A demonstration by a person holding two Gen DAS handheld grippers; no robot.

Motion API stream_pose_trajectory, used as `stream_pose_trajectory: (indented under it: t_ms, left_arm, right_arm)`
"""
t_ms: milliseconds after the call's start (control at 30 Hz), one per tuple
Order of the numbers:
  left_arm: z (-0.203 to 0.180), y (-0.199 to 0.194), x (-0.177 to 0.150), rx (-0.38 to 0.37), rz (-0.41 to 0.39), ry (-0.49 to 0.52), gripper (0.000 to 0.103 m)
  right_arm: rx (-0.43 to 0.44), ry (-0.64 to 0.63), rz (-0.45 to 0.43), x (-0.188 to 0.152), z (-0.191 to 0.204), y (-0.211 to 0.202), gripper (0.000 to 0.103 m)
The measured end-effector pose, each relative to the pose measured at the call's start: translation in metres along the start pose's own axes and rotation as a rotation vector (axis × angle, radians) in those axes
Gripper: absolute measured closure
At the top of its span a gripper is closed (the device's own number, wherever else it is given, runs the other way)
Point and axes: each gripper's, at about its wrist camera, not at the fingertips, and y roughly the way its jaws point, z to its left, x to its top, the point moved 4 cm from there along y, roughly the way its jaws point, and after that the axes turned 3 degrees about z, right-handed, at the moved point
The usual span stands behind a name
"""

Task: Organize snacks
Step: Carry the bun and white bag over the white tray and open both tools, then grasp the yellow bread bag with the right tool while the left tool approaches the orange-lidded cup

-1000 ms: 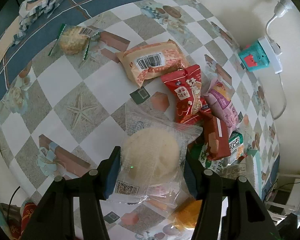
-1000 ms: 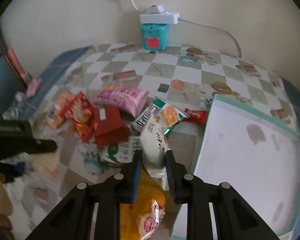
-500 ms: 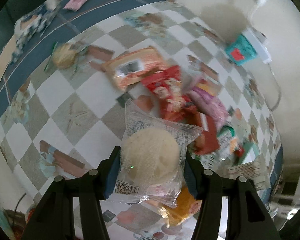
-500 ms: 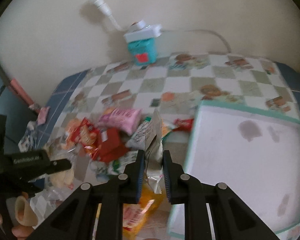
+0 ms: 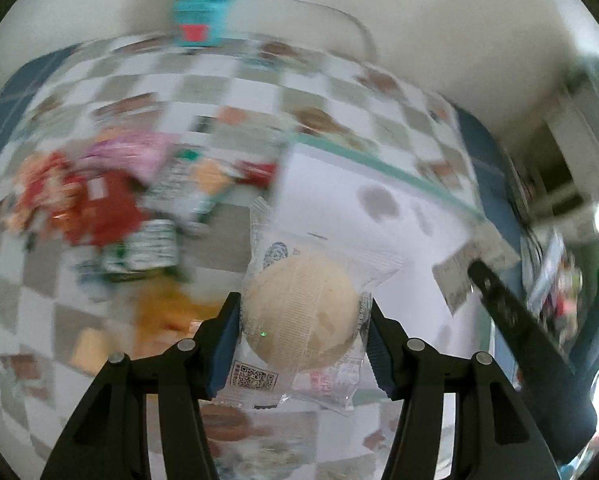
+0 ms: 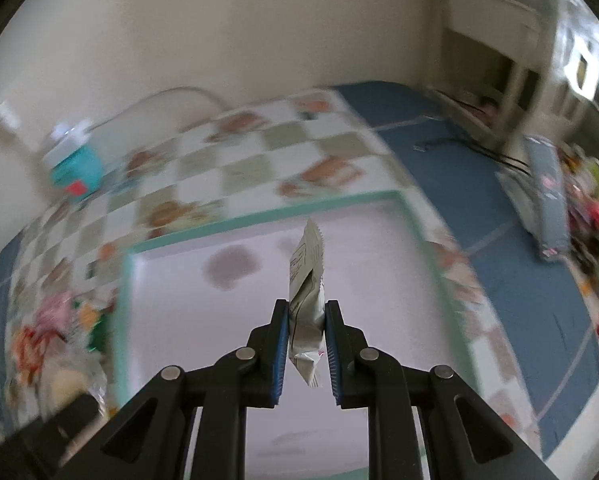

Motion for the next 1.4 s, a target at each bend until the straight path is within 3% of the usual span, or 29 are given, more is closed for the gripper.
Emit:
stream_pose_trajectory:
  t_ms: [67, 133, 200, 333, 467, 533, 667, 800, 1000, 1233, 1400]
  left_arm:
    - [-0.018, 0.007, -0.005, -0.015, 0.01, 0.05, 0.044]
    - [-0.031, 0.011, -0.008, -0.033, 0.012, 0.085, 0.037]
    - [-0.037, 0.009, -0.008, -0.049, 0.001, 0.101, 0.016]
    - [-0.027, 0.0, -0.003, -0.043, -0.021, 0.078, 0.015]
    - [0.007, -0.004, -0.001, -0.004, -0.001, -0.026, 0.015]
    - [0.033, -0.007, -0.002, 0.042, 0.006, -0.095, 0.015]
    - [0.086, -0.015, -0.004, 0.114, -0.003, -0.242, 0.012]
    - [0.139, -0.026, -0.01, 0.21, -0.025, -0.361, 0.008]
    - [0.178, -0.032, -0.022, 0.199, -0.008, -0.45, 0.007]
    - [0.202, -0.047, -0.043, 0.166, -0.005, -0.484, 0.007]
    - [0.226, -0.052, -0.064, 0.153, 0.01, -0.557, 0.007]
  right_arm:
    - [-0.036, 0.03, 0.009, 0.0, -0.014, 0.003, 0.084]
    - [-0.039, 0.057, 0.018, 0.0, -0.022, 0.006, 0.082]
    - [-0.046, 0.062, 0.026, 0.0, -0.027, 0.007, 0.081]
    - [-0.049, 0.061, 0.045, -0.003, -0.021, 0.01, 0.067]
    - [-0.057, 0.04, 0.058, -0.008, -0.012, 0.011, 0.062]
    - [-0.074, 0.031, 0.049, -0.009, -0.009, 0.01, 0.034]
    - [-0.077, 0.02, 0.035, -0.01, -0.003, 0.007, 0.024]
    - [-0.068, -0.022, 0.018, -0.015, 0.015, 0.002, 0.001]
    - [0.031, -0.122, 0.002, -0.034, 0.066, -0.017, 0.0]
    - [0.139, -0.221, 0.076, -0.081, 0.12, -0.032, 0.0]
    - [0.184, -0.205, 0.127, -0.106, 0.133, -0.04, 0.0]
